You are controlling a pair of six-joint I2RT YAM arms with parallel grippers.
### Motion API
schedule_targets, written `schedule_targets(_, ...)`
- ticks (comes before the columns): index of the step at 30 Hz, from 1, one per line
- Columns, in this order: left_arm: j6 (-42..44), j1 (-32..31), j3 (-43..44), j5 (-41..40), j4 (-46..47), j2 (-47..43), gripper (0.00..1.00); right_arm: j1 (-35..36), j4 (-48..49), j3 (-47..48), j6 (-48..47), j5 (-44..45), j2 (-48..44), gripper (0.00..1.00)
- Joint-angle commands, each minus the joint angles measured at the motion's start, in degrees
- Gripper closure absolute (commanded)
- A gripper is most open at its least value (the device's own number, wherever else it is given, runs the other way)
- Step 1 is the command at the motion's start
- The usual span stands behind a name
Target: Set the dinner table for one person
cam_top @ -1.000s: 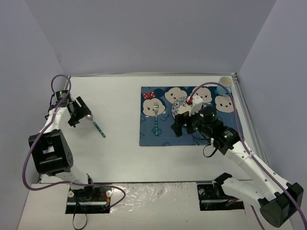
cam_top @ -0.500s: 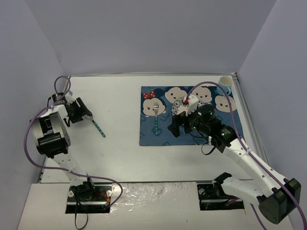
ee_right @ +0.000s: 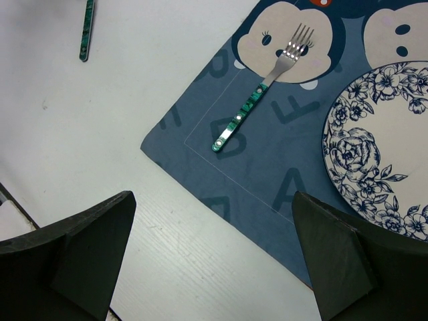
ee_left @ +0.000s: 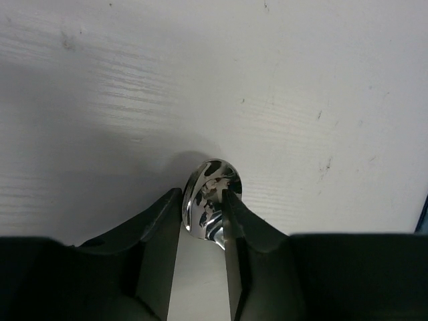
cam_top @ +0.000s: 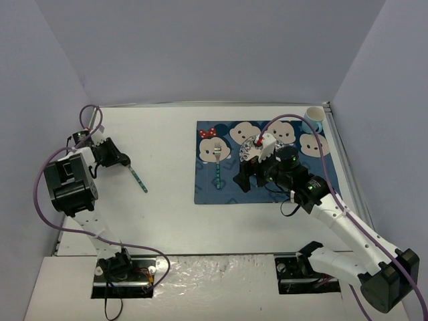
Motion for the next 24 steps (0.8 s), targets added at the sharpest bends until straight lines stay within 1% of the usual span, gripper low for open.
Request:
schedule_targets(1,1.9,0.0,-1.1,1.0,-0.2,0.8,0.79,0.4,3.9,0.0,-0.5,-0.8,-1.1,0.00)
schedule_targets(3,1.6,0.0,-1.6,1.9,0.7,0.8,0.91,0.4,3.9,-0.1,-0.3,-0.8,-1.5,0.00)
schedule_targets(5,1.2,-0.1,-2.4,2.9,1.9,0.0,0.99,0.5,3.9,-0.2,-0.3,-0.9,-1.7,0.00)
schedule_targets(9,-0.7,-0.3,-3.8,4.4,4.1,-3.3,1.00,1.1,3.9,0.3,0.4,-1.0,-1.6,0.00)
schedule_targets(14,-3.9,-2.6,-5.7,2.5,5.4,-11.9,1.00,2.3,3.9,2.0,1.9,-0.7,0.0,0.00)
schedule_targets(15,-4.2,-3.8,-6.1,0.9,5.4,-13.7,1.00,2.9,3.9,2.7,2.3,-0.3,0.6,0.00)
schedule_targets(17,-5.3,-7.1,-7.8,-2.8,5.4,-20.9,1.00,5.3,3.9,4.5,3.9,1.4,2.2,0.00)
schedule_targets(18,-5.3,-8.4,-8.0,-3.9,5.0,-22.9,1.00,6.1,3.9,5.1,4.3,2.1,2.8,0.00)
schedule_targets(19,-5.5,-10.8,-8.2,-6.8,4.5,-24.7,1.00,7.8,3.9,6.4,4.7,2.7,4.1,0.00)
schedule_targets(21,-7.7,-13.5,-9.3,-7.9,5.2,-28.9,1.00,9.9,3.9,8.0,5.8,5.0,6.2,0.01)
schedule_targets(24,-9.0,-18.8,-8.7,-11.1,3.5,-31.6,1.00,12.4,3.9,11.3,6.8,6.9,10.5,0.01)
